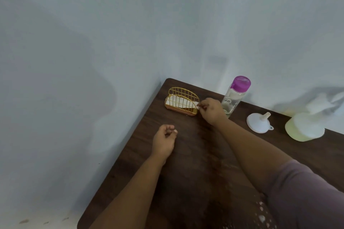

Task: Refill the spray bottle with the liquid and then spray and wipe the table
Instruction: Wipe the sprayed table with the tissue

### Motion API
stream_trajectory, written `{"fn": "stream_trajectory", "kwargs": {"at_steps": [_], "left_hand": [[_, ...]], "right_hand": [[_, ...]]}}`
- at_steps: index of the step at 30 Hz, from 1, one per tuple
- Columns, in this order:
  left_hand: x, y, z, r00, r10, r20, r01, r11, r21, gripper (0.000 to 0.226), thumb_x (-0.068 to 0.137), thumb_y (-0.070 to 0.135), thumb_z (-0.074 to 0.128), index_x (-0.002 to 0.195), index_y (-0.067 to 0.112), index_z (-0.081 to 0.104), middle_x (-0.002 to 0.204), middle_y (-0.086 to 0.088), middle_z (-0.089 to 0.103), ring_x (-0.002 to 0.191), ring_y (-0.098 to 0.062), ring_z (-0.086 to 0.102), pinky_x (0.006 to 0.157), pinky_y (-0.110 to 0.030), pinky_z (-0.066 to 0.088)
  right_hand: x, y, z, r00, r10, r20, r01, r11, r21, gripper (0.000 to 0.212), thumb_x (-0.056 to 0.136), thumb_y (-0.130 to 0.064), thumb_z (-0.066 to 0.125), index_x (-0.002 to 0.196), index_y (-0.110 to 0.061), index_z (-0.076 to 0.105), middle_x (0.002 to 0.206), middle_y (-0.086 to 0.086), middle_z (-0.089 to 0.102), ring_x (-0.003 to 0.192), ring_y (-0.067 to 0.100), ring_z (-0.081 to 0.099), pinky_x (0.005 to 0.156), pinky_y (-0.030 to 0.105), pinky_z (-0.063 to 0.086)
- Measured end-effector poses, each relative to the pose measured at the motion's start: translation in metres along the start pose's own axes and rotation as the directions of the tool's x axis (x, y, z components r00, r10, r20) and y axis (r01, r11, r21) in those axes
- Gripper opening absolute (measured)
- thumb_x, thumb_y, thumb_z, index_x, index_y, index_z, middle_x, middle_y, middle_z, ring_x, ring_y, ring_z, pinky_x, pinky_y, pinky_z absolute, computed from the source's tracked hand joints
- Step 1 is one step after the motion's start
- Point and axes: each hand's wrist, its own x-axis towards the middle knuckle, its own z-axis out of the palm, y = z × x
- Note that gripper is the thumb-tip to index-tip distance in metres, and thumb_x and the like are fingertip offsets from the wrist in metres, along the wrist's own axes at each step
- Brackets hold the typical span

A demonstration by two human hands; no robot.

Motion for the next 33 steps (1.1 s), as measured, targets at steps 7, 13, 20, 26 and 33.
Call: {"fn": "stream_trajectory", "kwargs": {"at_steps": [7,13,20,26,33], "left_hand": [[-0.002,0.008,-0.003,1.0,-0.005,-0.003,0.005,1.0,-0.011,0.016,0.095,0.018,0.06,0.11,0.025,0.059,0.106,0.001,0.062,0.101,-0.015,0.061,0.094,-0.036,0.054],[-0.01,0.02,-0.001,1.0,0.009,0.008,-0.009,1.0,0.012,0.016,0.095,0.021,0.06,0.11,0.025,0.06,0.107,0.0,0.063,0.101,-0.015,0.061,0.095,-0.038,0.053],[-0.037,0.046,0.017,0.99,-0.113,0.083,0.127,0.974,-0.187,0.02,0.099,0.027,0.054,0.114,0.015,0.059,0.108,-0.005,0.065,0.098,-0.017,0.063,0.089,-0.031,0.054],[-0.092,0.049,0.062,0.773,-0.358,0.524,0.601,0.677,-0.425,0.06,0.094,0.061,0.045,0.122,0.008,0.053,0.114,-0.018,0.063,0.099,-0.029,0.064,0.083,-0.04,0.056],[-0.157,0.011,0.128,0.827,-0.154,0.54,0.215,0.975,-0.052,0.018,0.1,0.021,0.053,0.102,0.011,0.068,0.104,-0.009,0.071,0.095,-0.024,0.069,0.079,-0.034,0.056]], "right_hand": [[0.013,-0.033,-0.026,0.989,0.121,-0.079,-0.101,0.97,0.221,0.025,0.102,-0.024,0.038,0.117,-0.008,0.05,0.1,0.001,0.053,0.089,0.014,0.051,0.056,0.012,0.032],[0.006,-0.055,-0.04,0.986,0.074,-0.151,-0.039,0.974,0.224,0.034,0.104,-0.034,0.027,0.109,-0.007,0.048,0.088,0.005,0.055,0.078,0.018,0.054,0.063,0.024,0.039],[-0.054,-0.081,-0.068,0.947,0.233,-0.222,-0.131,0.908,0.397,0.042,0.097,-0.052,0.038,0.107,-0.012,0.045,0.091,0.003,0.05,0.087,0.017,0.051,0.075,0.036,0.043],[-0.161,-0.059,-0.077,0.901,0.434,0.025,-0.383,0.766,0.516,0.06,0.083,-0.02,0.07,0.131,-0.017,0.035,0.118,0.001,0.049,0.111,0.019,0.05,0.077,0.026,0.047],[-0.297,-0.001,-0.092,0.8,0.591,-0.101,-0.509,0.758,0.408,0.064,0.072,-0.025,0.08,0.121,-0.021,0.04,0.105,-0.008,0.052,0.098,0.009,0.051,0.077,0.02,0.037]]}}
